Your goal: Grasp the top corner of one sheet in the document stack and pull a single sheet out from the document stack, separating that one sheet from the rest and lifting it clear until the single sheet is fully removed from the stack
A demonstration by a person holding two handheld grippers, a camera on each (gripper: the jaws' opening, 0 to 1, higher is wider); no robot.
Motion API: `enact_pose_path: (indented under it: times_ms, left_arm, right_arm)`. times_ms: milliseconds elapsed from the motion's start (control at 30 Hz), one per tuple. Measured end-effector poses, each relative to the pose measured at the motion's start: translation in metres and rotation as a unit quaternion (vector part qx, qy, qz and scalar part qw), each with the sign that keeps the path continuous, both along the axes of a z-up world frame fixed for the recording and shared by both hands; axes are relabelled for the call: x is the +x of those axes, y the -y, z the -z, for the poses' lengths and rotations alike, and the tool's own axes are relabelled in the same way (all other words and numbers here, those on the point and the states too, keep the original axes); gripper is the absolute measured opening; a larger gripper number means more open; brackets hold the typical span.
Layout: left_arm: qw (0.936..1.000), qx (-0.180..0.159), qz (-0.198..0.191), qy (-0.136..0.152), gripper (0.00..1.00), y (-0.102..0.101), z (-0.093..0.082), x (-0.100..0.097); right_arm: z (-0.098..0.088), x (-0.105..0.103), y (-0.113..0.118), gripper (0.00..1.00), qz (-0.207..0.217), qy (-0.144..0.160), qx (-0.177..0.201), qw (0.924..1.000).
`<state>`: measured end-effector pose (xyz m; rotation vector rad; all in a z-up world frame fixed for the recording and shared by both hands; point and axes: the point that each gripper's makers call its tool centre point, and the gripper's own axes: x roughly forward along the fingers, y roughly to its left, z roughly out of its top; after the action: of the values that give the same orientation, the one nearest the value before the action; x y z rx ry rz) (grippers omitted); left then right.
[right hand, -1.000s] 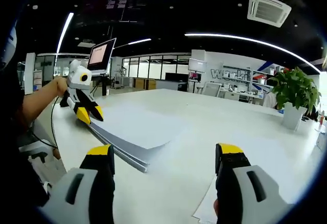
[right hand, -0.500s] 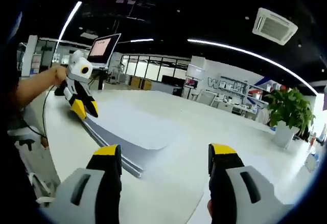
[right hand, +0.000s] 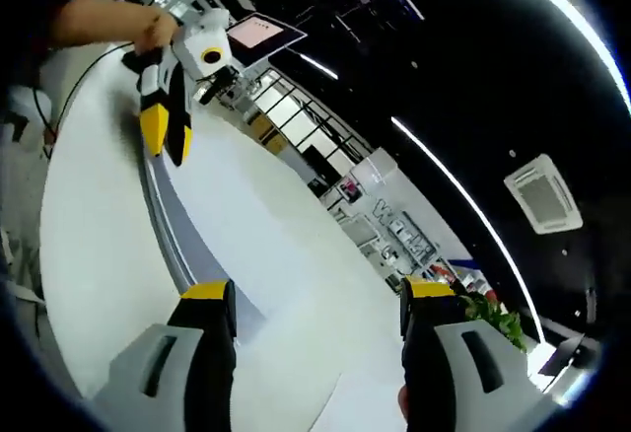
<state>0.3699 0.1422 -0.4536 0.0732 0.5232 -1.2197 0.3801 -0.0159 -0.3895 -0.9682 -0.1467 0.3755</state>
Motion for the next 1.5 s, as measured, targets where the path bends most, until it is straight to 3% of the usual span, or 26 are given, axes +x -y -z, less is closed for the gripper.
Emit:
enact_pose_path:
  times_ms: [100,267,500,633,900,967,1000,1100,1200,1367,1500]
  left_arm:
    - [1.0,-0.001,0.0,0.002,0.26,0.0,0.0,0.0]
    - [0.9998,0.005,0.002,0.016,0.27,0.0,0.0,-0.002]
    - [0.9989,0.013,0.001,0.045,0.28,0.0,0.001,-0.003]
    - [0.9985,0.016,-0.003,0.053,0.28,0.0,0.002,-0.002]
    - [0.9971,0.02,-0.007,0.073,0.28,0.002,0.003,-0.003]
    - [0.9959,0.028,-0.012,0.085,0.29,0.003,0.004,-0.004]
    - [0.9955,0.03,-0.014,0.089,0.29,0.003,0.004,-0.004]
    - [0.9909,0.059,-0.016,0.12,0.31,0.004,0.005,-0.004]
    - [0.9807,0.064,-0.069,0.171,0.47,0.008,-0.005,0.006]
    - [0.98,0.015,-0.076,0.183,0.5,0.022,-0.026,-0.015]
    - [0.9713,0.034,-0.129,0.197,0.5,0.011,-0.025,-0.006]
  right_arm:
    - [0.002,0.002,-0.013,0.61,-0.001,0.028,-0.061,0.9978]
    - [0.008,0.001,-0.046,0.5,-0.039,0.053,-0.122,0.9903]
    - [0.026,0.006,-0.072,0.47,-0.068,0.057,-0.197,0.9763]
    - [0.032,0.01,-0.079,0.39,-0.066,0.058,-0.222,0.9712]
    - [0.055,0.01,-0.081,0.11,-0.064,0.031,-0.272,0.9597]
    - [0.068,0.009,-0.081,0.02,-0.076,0.013,-0.301,0.9505]
    - [0.064,0.011,-0.081,0.02,-0.068,0.031,-0.309,0.948]
    - [0.062,0.012,-0.08,0.02,-0.065,0.017,-0.294,0.9533]
    - [0.064,0.013,-0.08,0.02,-0.061,0.007,-0.301,0.9517]
    - [0.064,0.014,-0.079,0.01,-0.055,0.006,-0.308,0.9498]
    - [0.064,0.014,-0.079,0.01,-0.054,0.005,-0.304,0.9511]
